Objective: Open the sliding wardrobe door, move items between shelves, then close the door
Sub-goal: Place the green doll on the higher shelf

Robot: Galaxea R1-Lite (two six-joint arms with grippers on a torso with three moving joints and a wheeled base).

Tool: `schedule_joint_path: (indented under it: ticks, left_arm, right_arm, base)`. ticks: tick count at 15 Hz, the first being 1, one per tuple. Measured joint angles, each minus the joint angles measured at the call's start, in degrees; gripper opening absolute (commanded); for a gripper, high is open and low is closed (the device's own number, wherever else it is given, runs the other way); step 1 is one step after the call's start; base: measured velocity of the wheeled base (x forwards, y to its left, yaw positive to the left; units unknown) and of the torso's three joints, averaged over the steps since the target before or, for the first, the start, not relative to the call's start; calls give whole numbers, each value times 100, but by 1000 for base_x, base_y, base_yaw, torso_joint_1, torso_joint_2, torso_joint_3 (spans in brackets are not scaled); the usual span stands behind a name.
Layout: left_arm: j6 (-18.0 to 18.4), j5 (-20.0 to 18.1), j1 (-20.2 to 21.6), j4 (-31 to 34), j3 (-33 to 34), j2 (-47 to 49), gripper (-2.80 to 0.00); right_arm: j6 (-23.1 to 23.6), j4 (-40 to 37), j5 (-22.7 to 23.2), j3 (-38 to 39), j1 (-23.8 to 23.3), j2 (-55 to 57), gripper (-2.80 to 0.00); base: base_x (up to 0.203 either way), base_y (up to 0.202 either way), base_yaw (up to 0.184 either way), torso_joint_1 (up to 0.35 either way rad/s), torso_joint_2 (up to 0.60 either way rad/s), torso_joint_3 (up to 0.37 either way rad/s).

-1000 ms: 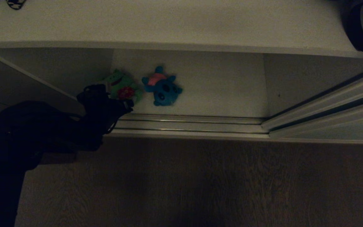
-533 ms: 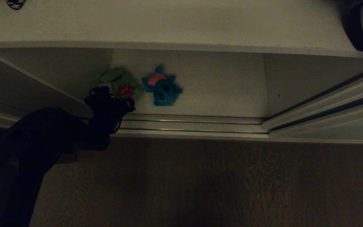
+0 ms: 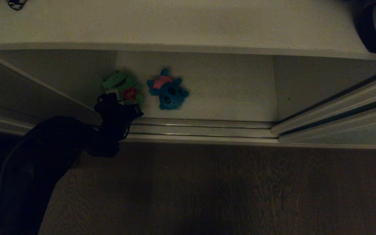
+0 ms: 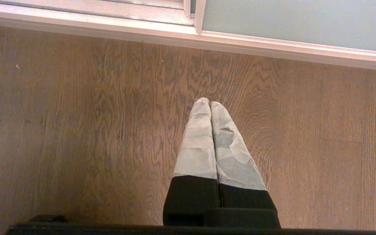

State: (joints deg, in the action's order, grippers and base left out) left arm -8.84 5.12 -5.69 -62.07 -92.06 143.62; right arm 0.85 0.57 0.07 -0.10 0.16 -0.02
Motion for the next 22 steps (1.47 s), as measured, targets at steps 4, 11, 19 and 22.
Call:
schedule_joint_path:
  ticks: [4, 11, 19, 22]
  left_arm:
    - [-4, -13, -23, 192, 849, -772, -280]
    - [0, -27, -328, 1084, 3842, -3164, -280]
    - [-11, -55, -880, 2951, 6473, -6176, -280]
    - [-17, -69, -957, 4248, 6864, -7466, -280]
  right_arm:
    - [2, 2, -2, 0, 0, 0, -280]
    - [0, 2, 0, 0, 0, 0, -280]
    - [-1, 0, 0, 0, 0, 0, -280]
    - [0, 2, 0, 0, 0, 0, -280]
  base:
    - [0, 0, 0, 0, 0, 0]
    - [0, 0, 0, 0, 0, 0]
    - [0, 0, 0, 0, 0, 0]
    - [0, 0, 0, 0, 0, 0]
